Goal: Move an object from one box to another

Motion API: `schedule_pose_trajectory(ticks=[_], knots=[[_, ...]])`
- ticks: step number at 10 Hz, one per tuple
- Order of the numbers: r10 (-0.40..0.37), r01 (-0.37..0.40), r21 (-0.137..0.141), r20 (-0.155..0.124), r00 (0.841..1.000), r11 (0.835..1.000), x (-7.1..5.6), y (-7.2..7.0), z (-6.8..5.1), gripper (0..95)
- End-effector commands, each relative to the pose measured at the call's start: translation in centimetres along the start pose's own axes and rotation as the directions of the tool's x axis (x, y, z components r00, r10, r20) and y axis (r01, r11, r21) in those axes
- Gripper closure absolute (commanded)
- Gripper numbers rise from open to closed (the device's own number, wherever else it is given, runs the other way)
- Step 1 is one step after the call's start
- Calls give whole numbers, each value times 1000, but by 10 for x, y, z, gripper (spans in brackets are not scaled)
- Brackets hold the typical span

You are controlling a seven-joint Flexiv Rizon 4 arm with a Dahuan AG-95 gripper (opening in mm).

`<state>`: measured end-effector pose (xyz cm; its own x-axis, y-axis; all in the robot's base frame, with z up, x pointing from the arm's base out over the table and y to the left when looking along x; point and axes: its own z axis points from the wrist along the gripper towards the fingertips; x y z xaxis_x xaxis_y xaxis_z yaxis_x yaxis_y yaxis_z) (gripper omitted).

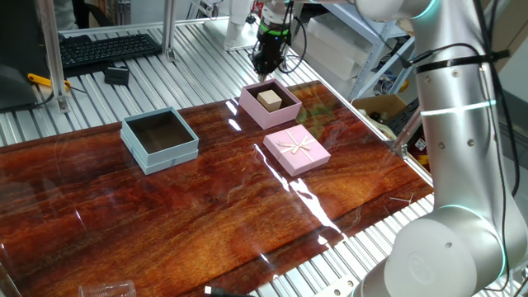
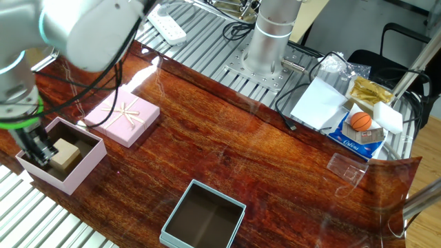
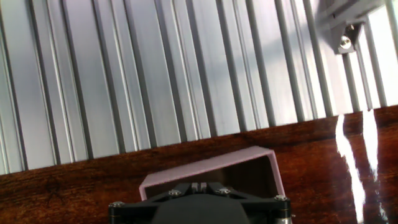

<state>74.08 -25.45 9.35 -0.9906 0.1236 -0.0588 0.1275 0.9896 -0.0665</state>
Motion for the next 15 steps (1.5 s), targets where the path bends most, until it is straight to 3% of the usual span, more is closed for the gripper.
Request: schedule_pose_trajectory(ticks=[1,5,6,7,9,15], knots=[[-8,8,-19,0,1000,1000,10,-1,-2,950],[-41,41,-27,1,999,999,26,-10,1,950],[-48,48,-30,2,999,998,29,-12,2,760],[-45,45,-34,-3,999,998,30,-13,2,760],[-25,24,-48,-9,1000,999,32,-14,3,380],[-21,21,-43,-11,1000,999,34,-12,10,380]])
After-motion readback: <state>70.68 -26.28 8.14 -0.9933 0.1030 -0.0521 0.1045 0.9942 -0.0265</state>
